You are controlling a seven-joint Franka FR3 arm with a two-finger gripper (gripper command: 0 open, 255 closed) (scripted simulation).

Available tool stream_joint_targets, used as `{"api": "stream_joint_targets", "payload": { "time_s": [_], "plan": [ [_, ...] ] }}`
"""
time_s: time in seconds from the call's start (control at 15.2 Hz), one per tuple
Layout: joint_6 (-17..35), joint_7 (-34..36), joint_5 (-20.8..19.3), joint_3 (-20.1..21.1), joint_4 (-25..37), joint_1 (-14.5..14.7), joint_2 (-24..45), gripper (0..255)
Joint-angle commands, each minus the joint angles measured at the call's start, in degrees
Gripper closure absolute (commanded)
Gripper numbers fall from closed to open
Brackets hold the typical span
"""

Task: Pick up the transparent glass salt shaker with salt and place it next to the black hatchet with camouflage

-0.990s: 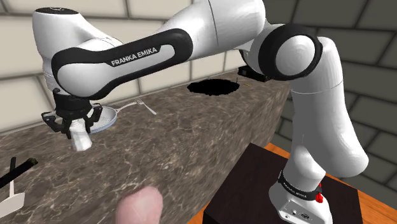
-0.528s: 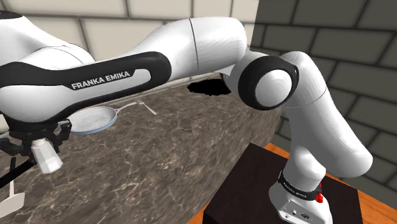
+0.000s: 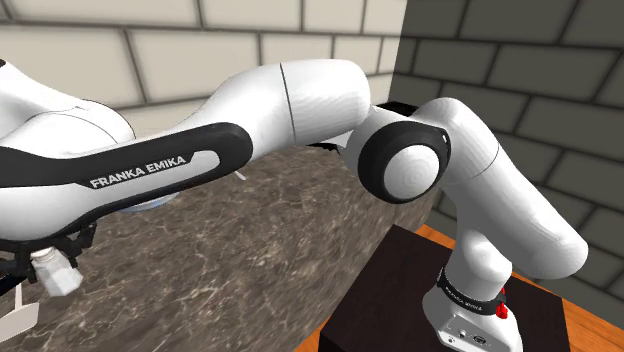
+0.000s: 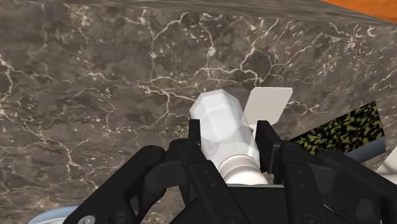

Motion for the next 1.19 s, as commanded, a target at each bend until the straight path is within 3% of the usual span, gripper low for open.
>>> {"api": "stream_joint_targets", "payload": {
  "time_s": [0.0,0.73,1.12],
  "plan": [
    [1.30,0.26,-0.11,-0.04,-1.15,-0.03,0.14,255],
    [8.83,1.62,-0.80,-0.39,-7.62,-0.39,1.31,255],
    [8.83,1.62,-0.80,-0.39,-7.62,-0.39,1.31,255]
  ]
}}
